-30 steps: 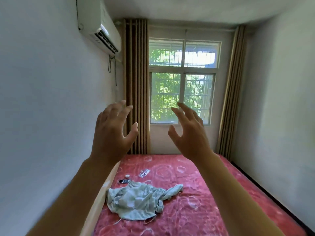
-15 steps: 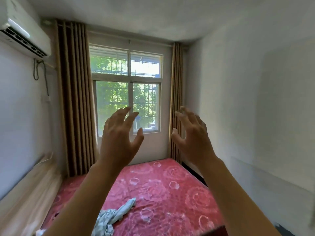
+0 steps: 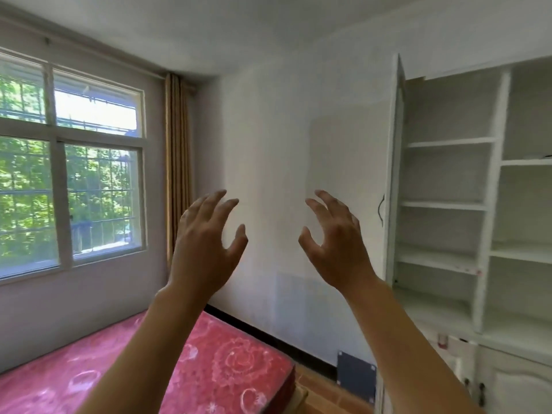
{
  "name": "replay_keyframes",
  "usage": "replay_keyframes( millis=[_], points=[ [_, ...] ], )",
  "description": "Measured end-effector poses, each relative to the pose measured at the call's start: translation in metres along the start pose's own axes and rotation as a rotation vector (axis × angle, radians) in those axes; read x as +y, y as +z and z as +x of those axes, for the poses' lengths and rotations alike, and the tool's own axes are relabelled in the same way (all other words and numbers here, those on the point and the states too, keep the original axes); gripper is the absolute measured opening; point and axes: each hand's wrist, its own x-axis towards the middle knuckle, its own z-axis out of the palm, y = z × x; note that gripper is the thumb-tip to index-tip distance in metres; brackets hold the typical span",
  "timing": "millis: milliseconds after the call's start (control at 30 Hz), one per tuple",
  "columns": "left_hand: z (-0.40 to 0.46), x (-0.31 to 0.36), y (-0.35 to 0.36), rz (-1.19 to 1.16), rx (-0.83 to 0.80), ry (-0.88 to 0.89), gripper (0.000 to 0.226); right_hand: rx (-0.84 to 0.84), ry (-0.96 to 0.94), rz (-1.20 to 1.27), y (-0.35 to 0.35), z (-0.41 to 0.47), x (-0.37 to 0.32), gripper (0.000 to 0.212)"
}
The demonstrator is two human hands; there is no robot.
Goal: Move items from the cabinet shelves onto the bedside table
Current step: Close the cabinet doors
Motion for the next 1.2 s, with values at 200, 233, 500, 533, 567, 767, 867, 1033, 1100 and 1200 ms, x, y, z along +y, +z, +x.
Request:
replay_keyframes(
  millis=[200,233,500,533,567,767,867,1033,1100,1200],
  points=[
    [0.023,0.018,0.047,-0.217,-0.015,0.078,0.050,0.044,0.096,-0.209,-0.031,-0.004,0.024,0.054],
    [0.024,0.022,0.054,-0.255,-0.016,0.086,0.050,0.038,0.114,-0.245,-0.038,-0.008,0.027,0.055],
    [0.015,0.073,0.095,-0.515,-0.055,0.154,0.049,0.037,0.230,-0.480,-0.096,-0.039,0.036,0.058],
    [0.014,0.079,0.097,-0.536,-0.063,0.157,0.049,0.035,0.241,-0.502,-0.103,-0.042,0.036,0.058],
    [0.013,0.083,0.099,-0.555,-0.068,0.160,0.049,0.033,0.251,-0.524,-0.109,-0.045,0.035,0.058],
    [0.015,0.103,0.106,-0.611,-0.087,0.195,0.050,0.069,0.266,-0.568,-0.134,-0.048,0.038,0.056],
    [0.019,0.106,0.110,-0.603,-0.084,0.213,0.050,0.075,0.259,-0.562,-0.135,-0.045,0.043,0.056],
    [0.028,0.107,0.115,-0.553,-0.064,0.229,0.049,0.089,0.230,-0.534,-0.131,-0.036,0.060,0.058],
    [0.031,0.107,0.119,-0.533,-0.056,0.229,0.049,0.100,0.216,-0.505,-0.127,-0.031,0.069,0.058],
    [0.034,0.110,0.127,-0.504,-0.044,0.229,0.049,0.119,0.194,-0.456,-0.120,-0.024,0.087,0.061]
  ],
)
